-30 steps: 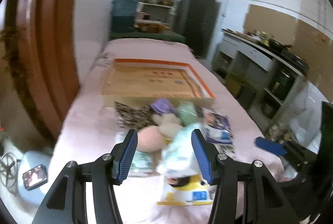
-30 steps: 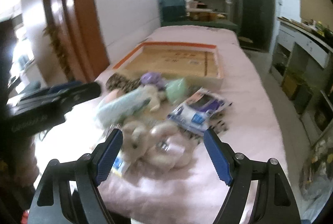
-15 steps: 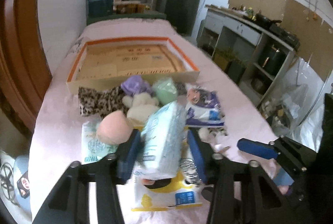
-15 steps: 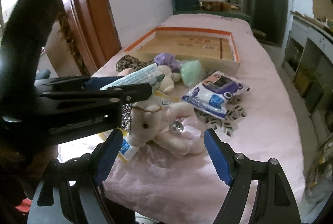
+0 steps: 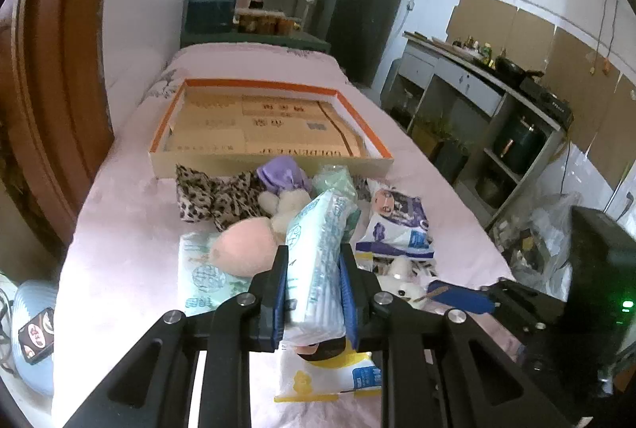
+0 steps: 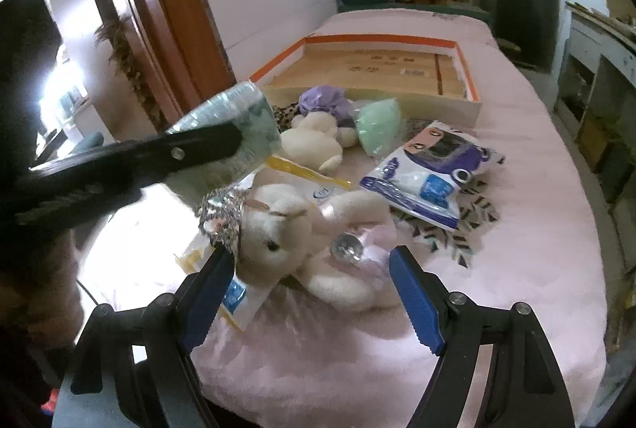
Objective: Organize soft objects
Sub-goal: 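Grasp the green tissue pack with the left tool while the right tool grasps the white teddy bear, then carry the tissue pack and teddy bear into the box and open both tools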
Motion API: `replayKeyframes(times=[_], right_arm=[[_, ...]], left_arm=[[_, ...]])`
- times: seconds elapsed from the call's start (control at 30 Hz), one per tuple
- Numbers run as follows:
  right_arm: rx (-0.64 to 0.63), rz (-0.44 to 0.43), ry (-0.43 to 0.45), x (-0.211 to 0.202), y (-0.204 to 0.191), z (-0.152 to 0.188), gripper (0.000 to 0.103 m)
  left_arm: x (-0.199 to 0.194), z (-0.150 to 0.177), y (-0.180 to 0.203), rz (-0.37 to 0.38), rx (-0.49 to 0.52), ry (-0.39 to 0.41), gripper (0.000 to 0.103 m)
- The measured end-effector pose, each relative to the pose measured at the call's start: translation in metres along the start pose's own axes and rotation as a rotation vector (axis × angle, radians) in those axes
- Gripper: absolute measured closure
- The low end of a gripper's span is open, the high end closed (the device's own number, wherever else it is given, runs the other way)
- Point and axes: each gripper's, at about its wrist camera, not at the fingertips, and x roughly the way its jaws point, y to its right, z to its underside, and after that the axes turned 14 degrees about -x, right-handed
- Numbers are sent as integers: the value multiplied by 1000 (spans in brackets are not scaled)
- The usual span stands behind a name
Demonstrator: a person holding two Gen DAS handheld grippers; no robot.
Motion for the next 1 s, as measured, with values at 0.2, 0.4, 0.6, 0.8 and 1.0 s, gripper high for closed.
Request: replayKeyframes(times=[0.2,0.4,0.6,0.8,1.0], right_arm=[[-4,-21,-4,6,2,-7,40],[-22,-21,35,-9,3,-9,47],[-34,-16,67,-26,7,-18,47],[-44,-7,105,-42,21,-38,47],[-53,28,140,-46,52,-71,47]], left_arm=[[-11,-6,-4,-9,-8,30,80],[-20,-11,-7,-19,-14,55,80],[-25,-17,-1,-16,1,75,80],[-27,-32,-1,-41,-5,95,80],[-22,-62,-6,-82,-32,116,80]])
